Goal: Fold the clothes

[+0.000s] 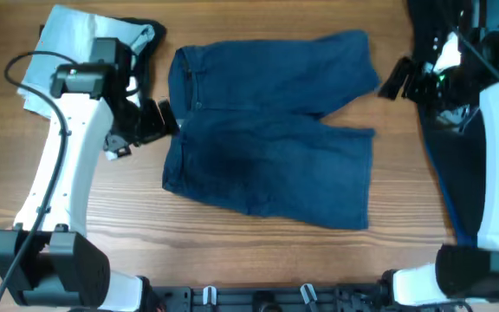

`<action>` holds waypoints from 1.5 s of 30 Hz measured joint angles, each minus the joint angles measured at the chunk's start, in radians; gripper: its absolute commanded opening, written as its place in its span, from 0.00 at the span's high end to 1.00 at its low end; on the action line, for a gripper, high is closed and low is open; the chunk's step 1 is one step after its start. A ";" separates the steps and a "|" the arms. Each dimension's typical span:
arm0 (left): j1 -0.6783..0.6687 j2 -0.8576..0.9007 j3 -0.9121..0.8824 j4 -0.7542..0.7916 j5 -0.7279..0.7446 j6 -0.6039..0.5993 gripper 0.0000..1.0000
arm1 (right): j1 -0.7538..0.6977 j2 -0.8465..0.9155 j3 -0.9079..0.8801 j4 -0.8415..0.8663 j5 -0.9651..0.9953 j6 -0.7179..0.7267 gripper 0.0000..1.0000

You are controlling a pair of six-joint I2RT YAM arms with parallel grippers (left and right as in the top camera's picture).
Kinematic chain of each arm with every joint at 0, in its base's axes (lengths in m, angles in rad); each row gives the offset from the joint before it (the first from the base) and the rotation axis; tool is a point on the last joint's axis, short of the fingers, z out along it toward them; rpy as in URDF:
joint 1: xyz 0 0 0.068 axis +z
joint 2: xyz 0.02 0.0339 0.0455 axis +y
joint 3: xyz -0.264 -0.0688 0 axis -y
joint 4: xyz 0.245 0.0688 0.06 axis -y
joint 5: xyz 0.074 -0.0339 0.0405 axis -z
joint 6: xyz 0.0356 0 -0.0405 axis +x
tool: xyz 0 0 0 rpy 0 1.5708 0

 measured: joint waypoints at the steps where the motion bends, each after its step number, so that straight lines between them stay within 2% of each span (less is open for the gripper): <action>1: -0.024 0.000 -0.008 -0.014 0.001 -0.009 0.01 | 0.026 -0.039 -0.032 -0.030 -0.004 0.019 0.02; 5: -0.120 0.001 -0.148 0.005 0.008 -0.076 0.04 | 0.190 -0.208 -0.318 0.005 0.019 0.170 0.05; 7: -0.161 0.002 -0.240 0.035 0.008 -0.126 0.06 | 0.267 -0.277 -0.517 0.074 0.028 0.264 0.11; 9: -0.199 0.005 -0.315 0.092 0.008 -0.193 0.13 | 0.317 -0.307 -0.684 0.156 0.031 0.371 0.17; 10: -0.218 0.005 -0.354 0.130 0.008 -0.246 0.22 | 0.338 -0.309 -0.783 0.184 0.034 0.451 0.21; 11: -0.240 0.005 -0.401 0.178 0.008 -0.309 0.25 | 0.344 -0.312 -0.857 0.224 0.035 0.529 0.23; 14: -0.278 0.004 -0.517 0.371 -0.035 -0.484 0.27 | 0.344 -0.322 -1.054 0.459 0.037 0.743 0.26; 15: -0.287 0.006 -0.571 0.463 -0.087 -0.594 0.27 | 0.344 -0.321 -1.072 0.480 0.039 0.772 0.29; 17: -0.287 0.005 -0.602 0.562 -0.142 -0.681 0.28 | 0.344 -0.323 -1.150 0.649 0.051 0.852 0.31; 19: -0.287 0.005 -0.623 0.650 -0.198 -0.743 0.30 | 0.344 -0.322 -1.220 0.748 0.058 0.899 0.31; 21: -0.287 0.006 -0.634 0.694 -0.235 -0.769 0.31 | 0.344 -0.322 -1.260 0.778 0.061 0.925 0.30; 26: -0.287 0.007 -0.638 0.723 -0.283 -0.793 0.28 | 0.344 -0.322 -1.269 0.702 0.060 0.939 0.29; 30: -0.287 0.007 -0.639 0.723 -0.290 -0.797 0.26 | 0.344 -0.322 -1.269 0.753 0.060 0.944 0.38; 33: -0.287 0.007 -0.639 0.723 -0.293 -0.797 0.27 | 0.344 -0.301 -1.294 0.793 0.061 0.950 0.39; 34: -0.287 0.007 -0.639 0.723 -0.292 -0.797 0.32 | 0.344 -0.294 -1.292 0.793 0.061 0.950 0.45; 35: -0.287 0.007 -0.639 0.722 -0.290 -0.797 0.41 | 0.344 -0.283 -1.285 0.790 0.061 0.950 0.53; 37: -0.287 0.007 -0.639 0.721 -0.288 -0.802 0.92 | 0.344 -0.267 -1.278 0.780 0.060 0.945 0.96; 38: -0.287 0.007 -0.641 0.721 -0.286 -0.807 0.96 | 0.344 -0.261 -1.275 0.789 0.053 0.944 0.96; 45: -0.288 0.007 -0.643 0.731 -0.277 -0.808 0.96 | 0.344 -0.233 -1.260 0.817 0.032 0.906 0.96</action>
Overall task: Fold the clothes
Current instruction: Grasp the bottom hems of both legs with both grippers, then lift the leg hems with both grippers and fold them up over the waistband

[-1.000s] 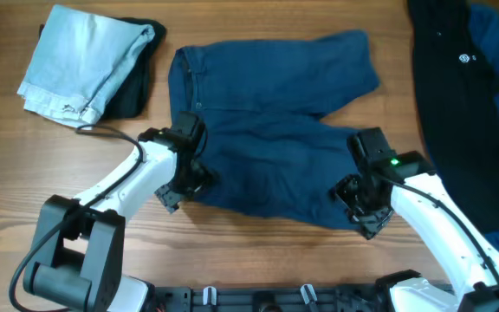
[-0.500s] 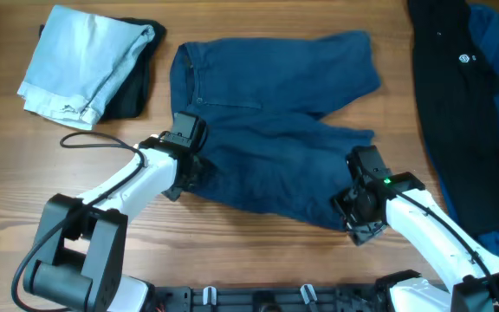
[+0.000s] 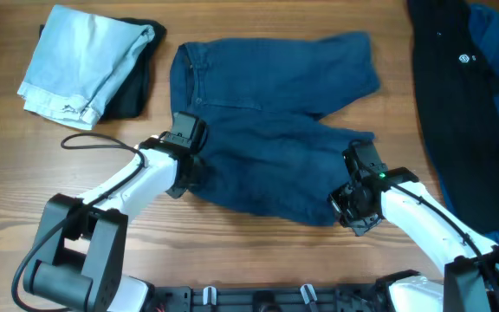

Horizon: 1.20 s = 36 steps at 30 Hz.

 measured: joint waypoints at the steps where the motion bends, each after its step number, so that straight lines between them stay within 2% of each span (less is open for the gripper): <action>1: 0.000 0.000 -0.001 0.018 0.000 0.001 0.96 | 0.000 0.001 0.003 -0.004 -0.002 -0.023 0.96; 5: 0.000 -0.069 0.002 -0.038 0.012 0.058 0.96 | 0.000 -0.046 -0.011 -0.066 -0.005 -0.056 0.96; 9: 0.000 -0.349 0.011 -0.180 0.027 0.088 0.96 | 0.003 -0.364 -0.026 -0.224 -0.011 -0.067 0.96; 12: 0.000 -0.479 0.014 -0.267 0.032 0.090 0.96 | 0.005 -0.616 -0.026 -0.325 -0.016 -0.085 0.96; 14: -0.001 -0.518 0.016 -0.319 0.043 0.092 0.96 | 0.006 -0.733 -0.023 -0.428 -0.027 -0.095 0.96; 17: -0.005 -0.524 0.016 -0.371 0.050 0.087 0.96 | 0.006 -0.785 -0.008 -0.446 -0.026 -0.119 0.96; 20: -0.005 -0.524 0.016 -0.311 0.029 0.083 0.96 | 0.006 -0.719 0.036 -0.325 0.045 -0.150 0.96; 23: -0.005 -0.515 0.016 -0.184 -0.019 0.083 0.96 | 0.006 -0.492 0.128 -0.142 0.114 -0.223 0.96; 26: -0.005 -0.438 0.018 0.029 -0.068 0.089 0.96 | 0.006 -0.233 0.270 -0.018 0.161 -0.311 0.95; 29: -0.005 -0.313 0.018 0.279 -0.103 0.152 0.96 | 0.002 0.008 0.443 0.093 0.205 -0.391 0.96; 31: -0.005 -0.248 0.016 0.444 -0.122 0.190 0.96 | -0.016 0.076 0.490 0.151 0.214 -0.415 0.96; 35: -0.002 -0.196 0.017 0.619 -0.172 0.245 0.96 | -0.073 0.100 0.499 0.286 0.232 -0.492 0.96; 36: 0.010 -0.196 0.017 0.660 -0.184 0.260 0.96 | -0.093 0.100 0.501 0.348 0.235 -0.548 0.96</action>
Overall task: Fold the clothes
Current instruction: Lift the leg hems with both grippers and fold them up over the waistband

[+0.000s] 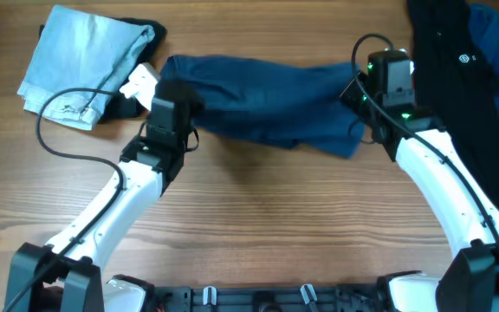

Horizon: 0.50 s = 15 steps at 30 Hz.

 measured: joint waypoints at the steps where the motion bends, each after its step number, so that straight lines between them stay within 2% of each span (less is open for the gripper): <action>1: 0.014 0.000 0.000 0.018 -0.003 0.007 0.96 | -0.008 0.001 0.000 0.024 0.000 -0.024 0.96; 7: 0.123 0.032 0.000 0.184 0.042 0.018 0.96 | -0.014 0.033 0.003 0.161 -0.010 -0.135 0.96; 11: 0.145 0.120 0.000 0.337 0.031 0.026 0.96 | -0.026 0.140 0.003 0.242 0.015 -0.153 0.96; 12: 0.145 0.149 0.001 0.369 0.030 0.026 0.92 | -0.026 0.171 0.005 0.283 0.018 -0.155 0.96; 14: 0.145 0.229 0.015 0.380 0.031 0.026 0.57 | -0.026 0.199 0.005 0.299 0.019 -0.155 0.96; 15: 0.145 0.257 0.034 0.378 0.030 0.029 0.35 | -0.026 0.203 0.005 0.306 0.019 -0.155 0.96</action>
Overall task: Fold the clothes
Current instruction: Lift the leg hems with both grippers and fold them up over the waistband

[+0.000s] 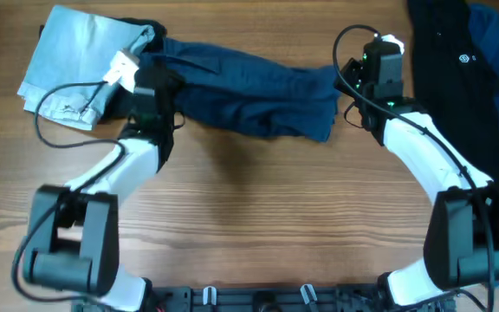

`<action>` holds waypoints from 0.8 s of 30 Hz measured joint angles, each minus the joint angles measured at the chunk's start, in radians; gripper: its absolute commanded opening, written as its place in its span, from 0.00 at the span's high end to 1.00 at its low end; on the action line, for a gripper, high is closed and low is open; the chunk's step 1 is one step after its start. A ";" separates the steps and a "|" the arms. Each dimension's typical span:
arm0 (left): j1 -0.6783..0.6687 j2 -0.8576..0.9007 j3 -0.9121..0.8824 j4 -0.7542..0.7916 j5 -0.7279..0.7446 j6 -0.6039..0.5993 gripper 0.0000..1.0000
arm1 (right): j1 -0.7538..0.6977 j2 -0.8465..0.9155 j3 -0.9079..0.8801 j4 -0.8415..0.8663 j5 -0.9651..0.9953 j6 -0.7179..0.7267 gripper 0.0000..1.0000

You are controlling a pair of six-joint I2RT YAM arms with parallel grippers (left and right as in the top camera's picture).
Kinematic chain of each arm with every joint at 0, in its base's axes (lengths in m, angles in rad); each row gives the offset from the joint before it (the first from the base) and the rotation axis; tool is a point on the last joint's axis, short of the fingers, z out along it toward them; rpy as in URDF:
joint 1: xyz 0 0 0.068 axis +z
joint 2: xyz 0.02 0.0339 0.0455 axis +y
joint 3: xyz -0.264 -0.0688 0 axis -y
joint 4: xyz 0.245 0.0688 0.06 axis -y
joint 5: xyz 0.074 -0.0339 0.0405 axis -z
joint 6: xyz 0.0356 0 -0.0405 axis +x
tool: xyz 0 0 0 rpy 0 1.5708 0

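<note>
The dark blue denim shorts (249,87) lie folded lengthwise in a long band across the far middle of the table. My left gripper (150,82) is at the band's left end, my right gripper (358,74) at its right end. The arms' heads cover the fingers, so I cannot tell whether either is shut on the cloth. The band's lower right corner (319,128) hangs a little lower than the rest.
A folded light blue garment (76,56) on a black one (137,43) lies at the far left, touching the shorts' left end. A black and blue pile of clothes (470,78) fills the far right. Bare wood table (258,217) spreads toward the front.
Both grippers moved a little farther back and slightly leftward with the band of shorts. The shorts' left end now reaches the folded pile at the far left.
The shorts first lay spread flat, with both grippers beside them. Then the grippers were at the near hem corners. Later the near half lay over the far half as a band, which now sits farther back.
</note>
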 measured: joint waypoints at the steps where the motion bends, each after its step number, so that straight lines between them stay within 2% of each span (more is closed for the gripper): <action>1: 0.000 0.028 0.029 0.003 0.000 0.002 0.13 | 0.000 0.002 0.000 0.000 0.001 0.000 0.95; 2: 0.000 0.049 0.060 0.006 0.000 0.002 0.00 | 0.000 0.002 0.000 0.000 0.003 0.000 0.96; 6: 0.000 0.082 0.174 0.014 0.010 0.051 0.00 | 0.000 0.002 0.000 -0.001 0.003 0.000 0.95; 7: 0.000 0.088 0.192 0.014 0.026 0.076 0.01 | 0.000 0.002 0.000 -0.001 0.002 -0.001 0.91; 8: 0.000 0.088 0.204 -0.004 0.049 0.103 0.00 | 0.000 0.002 0.000 -0.003 -0.006 -0.008 0.85; 9: 0.000 0.088 0.220 -0.050 0.077 0.127 0.00 | 0.000 0.002 0.002 -0.028 -0.023 -0.020 0.75; 12: 0.000 0.087 0.275 -0.329 0.149 0.161 0.01 | 0.000 0.002 0.020 -0.202 -0.122 -0.034 0.35; 13: 0.000 0.085 0.278 -0.404 0.171 0.172 0.00 | 0.000 0.003 0.021 -0.232 -0.155 -0.040 0.27; 15: 0.000 0.071 0.282 -0.534 0.228 0.208 0.01 | 0.000 0.003 0.023 -0.283 -0.201 -0.051 0.26; 16: 0.000 0.061 0.283 -0.583 0.251 0.220 0.00 | 0.000 0.003 0.023 -0.285 -0.215 -0.060 0.29; 18: -0.001 0.038 0.284 -0.677 0.293 0.241 0.01 | 0.000 0.004 0.024 -0.261 -0.219 -0.074 0.47; 20: -0.009 0.035 0.284 -0.707 0.308 0.280 0.00 | 0.000 0.040 0.030 -0.190 -0.220 -0.061 0.63; 21: -0.020 0.035 0.284 -0.708 0.308 0.299 0.00 | 0.000 0.079 0.032 -0.140 -0.222 -0.050 0.79; 23: -0.040 0.039 0.284 -0.700 0.300 0.317 0.01 | 0.000 0.124 0.032 -0.089 -0.227 -0.023 0.92; 24: -0.048 0.045 0.284 -0.689 0.295 0.320 0.01 | 0.000 0.137 0.032 -0.072 -0.227 -0.006 0.96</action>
